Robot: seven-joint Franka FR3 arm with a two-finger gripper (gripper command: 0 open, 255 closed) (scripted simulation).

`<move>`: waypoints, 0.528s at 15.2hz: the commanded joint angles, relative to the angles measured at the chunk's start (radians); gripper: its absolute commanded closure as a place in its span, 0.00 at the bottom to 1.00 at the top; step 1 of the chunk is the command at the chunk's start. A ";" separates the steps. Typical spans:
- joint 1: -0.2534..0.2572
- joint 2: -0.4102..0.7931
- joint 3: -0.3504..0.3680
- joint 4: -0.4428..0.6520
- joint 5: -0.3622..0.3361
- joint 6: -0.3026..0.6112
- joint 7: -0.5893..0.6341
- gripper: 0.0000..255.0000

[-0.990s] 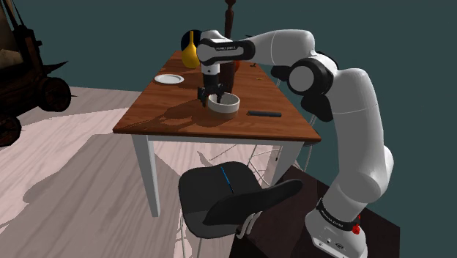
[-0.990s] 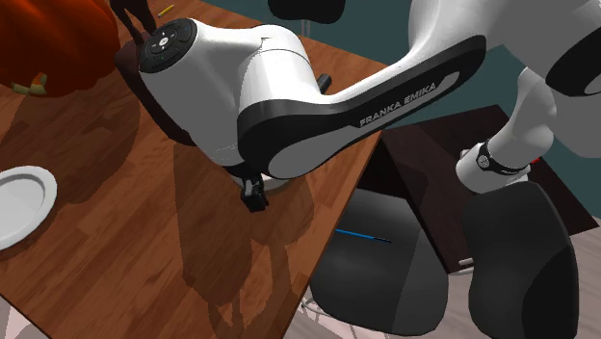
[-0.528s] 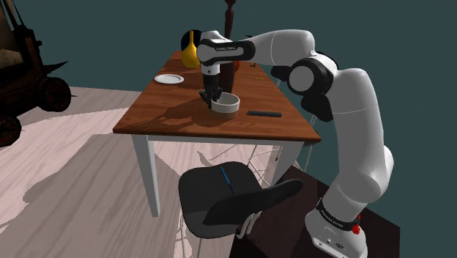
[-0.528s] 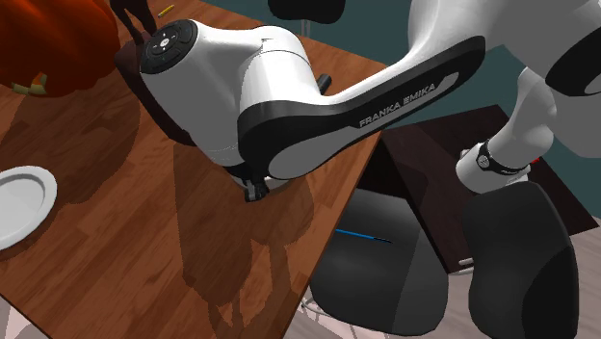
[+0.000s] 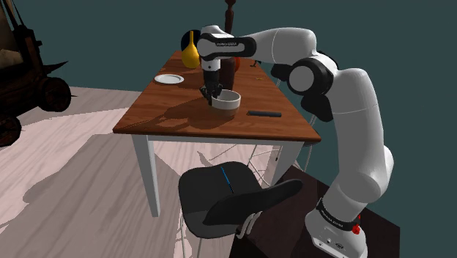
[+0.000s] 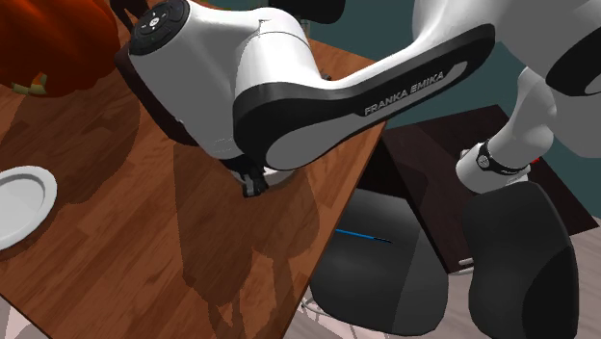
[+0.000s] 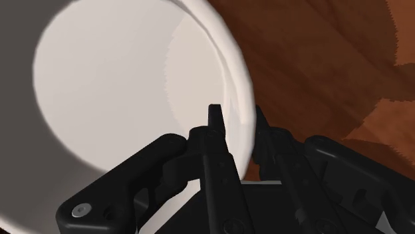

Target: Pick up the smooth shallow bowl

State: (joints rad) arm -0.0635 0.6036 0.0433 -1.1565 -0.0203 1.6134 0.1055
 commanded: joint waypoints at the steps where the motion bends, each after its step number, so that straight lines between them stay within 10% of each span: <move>1: 0.001 0.004 0.000 0.038 0.000 -0.033 0.001 1.00; 8: 0.004 0.027 0.000 0.169 -0.001 -0.142 0.000 1.00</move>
State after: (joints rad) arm -0.0604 0.6254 0.0434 -1.0121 -0.0208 1.4912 0.1056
